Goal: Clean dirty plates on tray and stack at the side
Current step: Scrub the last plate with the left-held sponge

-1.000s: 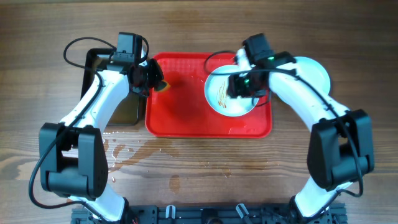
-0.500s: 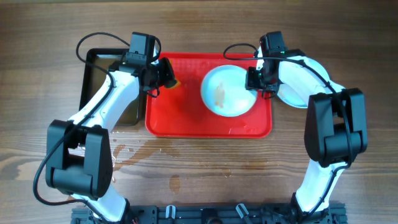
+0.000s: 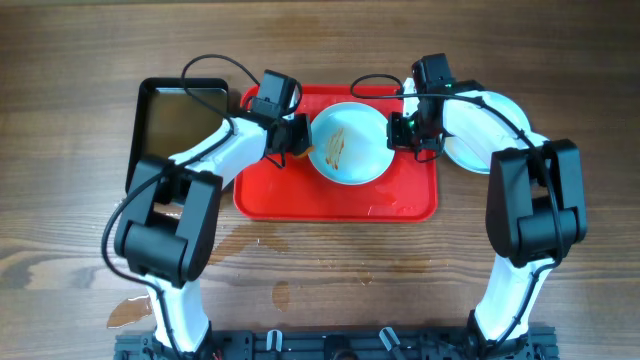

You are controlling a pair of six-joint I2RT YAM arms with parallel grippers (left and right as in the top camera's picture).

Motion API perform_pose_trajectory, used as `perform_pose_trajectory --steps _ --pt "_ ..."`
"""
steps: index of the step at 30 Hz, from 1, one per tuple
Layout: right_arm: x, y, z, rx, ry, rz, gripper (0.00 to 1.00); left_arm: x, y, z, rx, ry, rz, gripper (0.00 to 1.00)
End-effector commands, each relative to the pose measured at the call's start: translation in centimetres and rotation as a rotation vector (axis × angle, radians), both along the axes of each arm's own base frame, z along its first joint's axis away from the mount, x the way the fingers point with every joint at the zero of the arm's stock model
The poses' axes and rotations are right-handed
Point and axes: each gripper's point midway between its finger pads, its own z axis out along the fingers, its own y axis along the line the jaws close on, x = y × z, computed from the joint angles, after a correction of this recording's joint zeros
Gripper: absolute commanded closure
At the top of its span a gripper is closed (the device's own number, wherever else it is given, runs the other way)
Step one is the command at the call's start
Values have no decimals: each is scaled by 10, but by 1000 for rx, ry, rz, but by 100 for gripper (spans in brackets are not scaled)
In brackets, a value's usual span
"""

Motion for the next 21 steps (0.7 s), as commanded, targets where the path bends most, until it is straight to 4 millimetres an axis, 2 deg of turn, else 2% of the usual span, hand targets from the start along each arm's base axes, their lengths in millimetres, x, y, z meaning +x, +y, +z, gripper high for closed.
perform_pose_trajectory --steps 1,2,4,6,8,9,13,14,15,18,21 --pt "-12 1 -22 -16 54 32 96 -12 -28 -16 -75 26 -182 96" --pt "-12 1 -22 -16 54 32 96 -13 -31 -14 -89 23 -210 96" --pt "-12 1 -22 -16 54 33 96 -3 -29 9 -107 -27 -199 96" --pt "-12 1 -22 -16 53 39 96 8 -30 49 -159 -105 -203 96" --pt "-12 1 -22 -16 53 39 96 11 -35 72 -176 -156 -216 96" --pt "-12 1 -22 -16 53 39 96 7 -40 67 -171 -145 -232 96" --pt "-12 1 -22 -16 53 40 96 -10 -55 21 -115 -60 -282 96" --pt "-12 1 -22 -16 53 40 96 -14 -54 10 -80 -40 -278 96" --pt "-12 1 -22 -17 52 40 96 -14 -42 3 -10 -28 -245 96" --pt "-12 1 -22 -17 51 44 96 -10 -22 6 43 -18 -199 96" --pt "-12 1 -22 -17 51 44 96 -4 -7 24 51 -38 -142 96"
